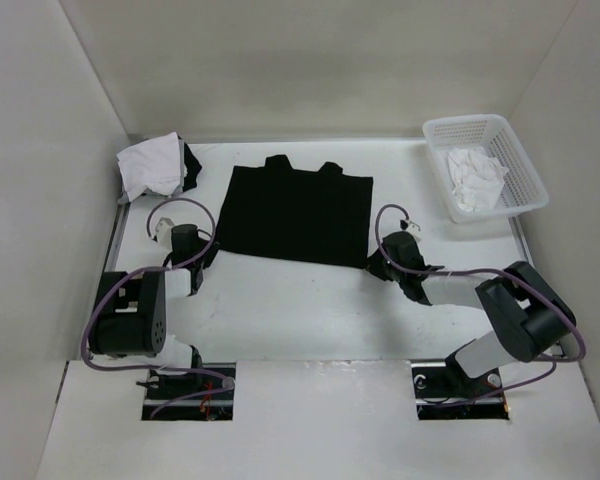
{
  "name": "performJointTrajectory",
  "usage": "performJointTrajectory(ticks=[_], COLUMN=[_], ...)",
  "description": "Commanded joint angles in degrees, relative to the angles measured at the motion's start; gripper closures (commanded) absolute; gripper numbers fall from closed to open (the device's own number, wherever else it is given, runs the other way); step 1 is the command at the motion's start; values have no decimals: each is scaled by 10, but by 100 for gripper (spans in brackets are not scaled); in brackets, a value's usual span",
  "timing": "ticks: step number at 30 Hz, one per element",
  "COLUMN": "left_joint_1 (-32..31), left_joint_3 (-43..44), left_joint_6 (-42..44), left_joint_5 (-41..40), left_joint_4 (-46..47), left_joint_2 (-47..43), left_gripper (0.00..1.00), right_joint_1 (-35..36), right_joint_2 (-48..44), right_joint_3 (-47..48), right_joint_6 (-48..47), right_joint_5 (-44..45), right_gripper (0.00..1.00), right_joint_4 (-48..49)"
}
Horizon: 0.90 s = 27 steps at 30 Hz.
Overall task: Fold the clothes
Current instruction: Fold the tank top
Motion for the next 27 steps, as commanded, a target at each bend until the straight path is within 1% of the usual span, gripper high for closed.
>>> performJointTrajectory(ticks=[1, 4, 7, 11, 13, 14, 17, 21, 24, 27], left_joint_1=[-2, -13, -22, -27, -23, -23, -31, -54, -66, -78], left_joint_3=[-18, -23, -25, 9, 51, 79, 177, 293, 329, 320], left_joint_6=[-5, 2, 12, 24, 35, 40, 70, 104, 111, 116], left_joint_5=[-12, -29, -38, -53, -56, -55, -59, -66, -73, -88], left_joint_4=[5, -34, -90, -218, -293, -327, -415, -507, -553, -572], left_joint_2=[-70, -158, -278, -469, -558, -595, -670, -703, -719, -723], left_gripper=[100, 100, 100, 100, 100, 100, 100, 100, 100, 100], right_joint_1=[5, 9, 26, 76, 113, 132, 234, 406, 530, 632], right_joint_2=[-24, -84, -190, -379, -464, -492, -571, -611, -614, -588], right_joint_3=[9, 1, -6, 20, 59, 78, 166, 271, 309, 333], right_joint_6=[-4, -14, -31, -60, -66, -67, -56, 2, 47, 68], right_joint_5=[6, 19, 42, 90, 119, 132, 203, 313, 389, 466], right_gripper=[98, 99, 100, 100, 100, 100, 100, 100, 100, 100], right_joint_4=[-16, -34, -95, -251, -346, -383, -513, -629, -665, -689])
